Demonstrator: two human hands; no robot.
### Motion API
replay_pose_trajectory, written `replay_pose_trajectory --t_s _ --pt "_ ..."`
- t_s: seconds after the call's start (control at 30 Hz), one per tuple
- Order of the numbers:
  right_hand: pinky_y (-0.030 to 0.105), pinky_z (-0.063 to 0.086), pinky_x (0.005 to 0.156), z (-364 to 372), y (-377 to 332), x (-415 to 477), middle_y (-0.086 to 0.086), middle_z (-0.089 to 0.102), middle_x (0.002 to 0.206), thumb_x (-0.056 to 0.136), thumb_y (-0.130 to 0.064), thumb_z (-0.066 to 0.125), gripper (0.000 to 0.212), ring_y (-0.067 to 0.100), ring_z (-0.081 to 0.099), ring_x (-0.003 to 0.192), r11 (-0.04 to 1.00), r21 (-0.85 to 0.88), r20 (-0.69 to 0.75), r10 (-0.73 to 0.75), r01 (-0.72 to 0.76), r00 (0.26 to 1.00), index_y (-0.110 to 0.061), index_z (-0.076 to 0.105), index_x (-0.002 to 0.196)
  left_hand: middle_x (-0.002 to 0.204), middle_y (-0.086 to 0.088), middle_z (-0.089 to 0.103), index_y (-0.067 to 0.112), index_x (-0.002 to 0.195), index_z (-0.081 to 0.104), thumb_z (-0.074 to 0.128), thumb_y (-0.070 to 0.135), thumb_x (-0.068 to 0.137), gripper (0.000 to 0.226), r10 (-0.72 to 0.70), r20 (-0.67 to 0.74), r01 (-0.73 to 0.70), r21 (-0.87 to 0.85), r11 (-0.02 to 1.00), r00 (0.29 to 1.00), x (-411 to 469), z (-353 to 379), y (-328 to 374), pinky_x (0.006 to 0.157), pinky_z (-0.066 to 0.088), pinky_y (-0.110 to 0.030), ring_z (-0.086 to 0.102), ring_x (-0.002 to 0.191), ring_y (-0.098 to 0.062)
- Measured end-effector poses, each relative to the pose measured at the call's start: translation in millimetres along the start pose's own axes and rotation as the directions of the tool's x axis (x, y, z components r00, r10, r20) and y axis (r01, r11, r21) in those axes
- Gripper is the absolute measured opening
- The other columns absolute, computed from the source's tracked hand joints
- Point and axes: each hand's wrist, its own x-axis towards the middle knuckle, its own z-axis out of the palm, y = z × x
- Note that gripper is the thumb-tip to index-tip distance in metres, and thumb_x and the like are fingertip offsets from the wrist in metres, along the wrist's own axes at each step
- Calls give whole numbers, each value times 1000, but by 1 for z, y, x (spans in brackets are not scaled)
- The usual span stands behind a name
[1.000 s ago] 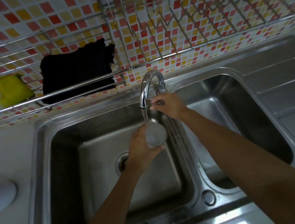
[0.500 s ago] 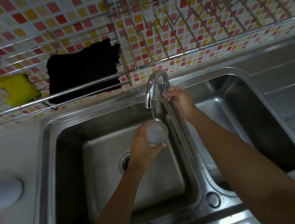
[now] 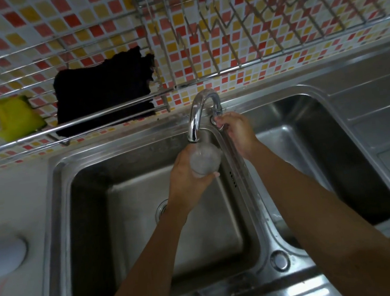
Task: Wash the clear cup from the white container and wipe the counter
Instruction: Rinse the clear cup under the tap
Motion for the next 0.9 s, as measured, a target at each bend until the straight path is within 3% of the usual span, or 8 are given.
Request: replay_pose_trajectory --t_s 0.1,0.23,0.33,0.5,0.6,0.67,0.77,0.9 --pt "42 46 86 0 -1 -1 16 61 81 67 -19 68 11 26 57 82 1000 -13 -1 1 -1 1000 -17 61 58 118 13 57 35 122 48 88 26 61 73 1 25 -2 13 1000 1000 2 -4 0 91 47 -25 54 109 -7" --pt "43 47 83 -1 -2 -2 11 63 76 68 -18 68 11 24 58 76 1000 -11 -3 7 -7 1000 -15 62 60 115 15 50 31 123 47 89 28 60 76 27 -16 -26 57 998 1000 -1 -9 1 82 37 -7 49 105 -3" --pt "42 46 83 -1 -4 -2 7 62 72 67 -15 68 10 24 57 77 1000 10 -11 14 -14 1000 -14 62 60 115 11 47 33 119 46 89 27 59 74 40 -28 -38 53 998 999 -6 -10 0 78 38 -5 48 102 -2" --pt "37 49 77 1 -12 -13 10 62 78 78 -11 68 7 25 59 76 998 59 -1 18 -18 1000 -13 62 74 112 9 49 32 114 50 89 32 57 69 -61 -59 61 -6 998 996 -17 -22 -7 82 47 -21 51 103 -5" --pt "31 50 82 8 -7 -24 4 65 101 87 -16 63 17 17 61 90 976 -177 -111 -150 129 982 -17 61 103 115 7 52 33 115 50 88 36 56 70 -117 -40 118 23 993 992 -26 -38 -19 78 47 -17 52 105 -9" --pt "31 47 91 13 3 -51 -2 60 112 91 -19 57 29 13 58 101 862 -447 -164 -342 239 925 -21 53 120 116 7 57 35 116 49 87 42 55 72 -155 -16 156 68 985 988 -35 -50 -30 78 48 -17 57 104 -11" --pt "23 41 93 17 29 -115 -8 56 116 95 -14 54 31 6 52 106 725 -609 -95 -470 322 877 -16 54 126 109 11 61 39 113 47 82 50 54 69 -201 24 195 153 969 979 -47 -64 -49 84 55 -37 60 101 -14" --pt "24 35 103 19 91 -184 1 52 137 96 -22 54 44 16 50 124 610 -757 124 -217 233 968 -14 45 138 124 4 49 35 131 40 81 48 59 84 -218 54 180 394 901 974 -71 -82 -69 96 38 -31 44 116 -19"
